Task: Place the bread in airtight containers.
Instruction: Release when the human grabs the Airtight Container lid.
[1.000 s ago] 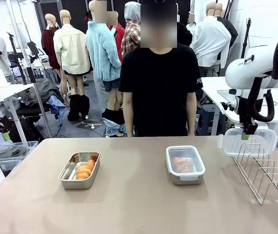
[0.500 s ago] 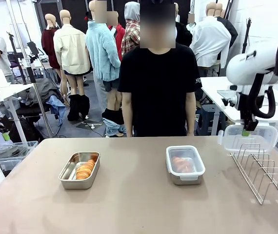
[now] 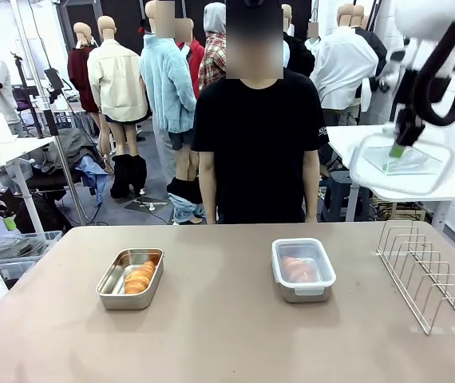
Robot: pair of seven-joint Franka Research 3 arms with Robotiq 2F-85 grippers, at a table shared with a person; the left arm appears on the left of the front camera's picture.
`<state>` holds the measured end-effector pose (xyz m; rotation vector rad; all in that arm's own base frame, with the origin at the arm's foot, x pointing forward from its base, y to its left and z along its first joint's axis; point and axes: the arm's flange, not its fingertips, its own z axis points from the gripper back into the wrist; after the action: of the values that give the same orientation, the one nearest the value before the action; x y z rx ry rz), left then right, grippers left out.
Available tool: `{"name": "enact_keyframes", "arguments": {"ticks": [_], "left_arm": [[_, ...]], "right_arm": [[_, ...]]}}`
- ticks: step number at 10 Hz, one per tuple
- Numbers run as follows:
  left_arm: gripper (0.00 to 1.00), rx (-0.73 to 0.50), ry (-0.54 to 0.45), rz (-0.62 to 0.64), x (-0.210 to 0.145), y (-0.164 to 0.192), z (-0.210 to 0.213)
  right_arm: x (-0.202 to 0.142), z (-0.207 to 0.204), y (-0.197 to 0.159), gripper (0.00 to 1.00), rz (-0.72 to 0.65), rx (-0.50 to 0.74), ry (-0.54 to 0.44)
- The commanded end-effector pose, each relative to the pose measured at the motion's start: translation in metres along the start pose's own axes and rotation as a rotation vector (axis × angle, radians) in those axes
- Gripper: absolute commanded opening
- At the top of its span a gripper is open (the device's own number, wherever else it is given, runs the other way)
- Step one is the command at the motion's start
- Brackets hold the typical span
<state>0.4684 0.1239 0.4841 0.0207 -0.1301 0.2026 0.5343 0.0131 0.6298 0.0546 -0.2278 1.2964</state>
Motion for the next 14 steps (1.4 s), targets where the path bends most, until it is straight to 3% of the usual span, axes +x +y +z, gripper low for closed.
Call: {"name": "enact_keyframes", "arguments": {"ticks": [1,3,4,5,6,11,12,14], "left_arm": [[1.0,-0.001,-0.002,0.003,0.0,0.001,0.0],[1.0,-0.001,-0.002,0.003,0.0,0.001,0.0],[1.0,-0.001,-0.002,0.003,0.0,0.001,0.0],[1.0,-0.001,-0.002,0.003,0.0,0.001,0.0],[1.0,-0.001,-0.002,0.003,0.0,0.001,0.0],[1.0,-0.001,-0.002,0.003,0.0,0.001,0.0],[1.0,-0.001,-0.002,0.003,0.0,0.001,0.0],[1.0,-0.001,-0.002,0.003,0.0,0.001,0.0]], "right_arm": [[0.025,0.003,-0.029,0.0,-0.016,-0.027,-0.019],[0.045,0.01,-0.062,0.0,-0.281,-0.075,-0.167],[0.054,0.01,-0.075,0.0,-0.317,0.021,-0.268],[0.065,0.007,-0.088,0.0,-0.415,0.006,-0.334],[0.073,0.0,-0.099,0.0,-0.461,0.026,-0.335],[0.084,-0.025,-0.111,0.0,-0.363,0.012,-0.188],[0.078,-0.032,-0.104,0.0,-0.407,0.046,-0.257],[0.078,-0.032,-0.104,0.0,-0.407,0.046,-0.257]]}}
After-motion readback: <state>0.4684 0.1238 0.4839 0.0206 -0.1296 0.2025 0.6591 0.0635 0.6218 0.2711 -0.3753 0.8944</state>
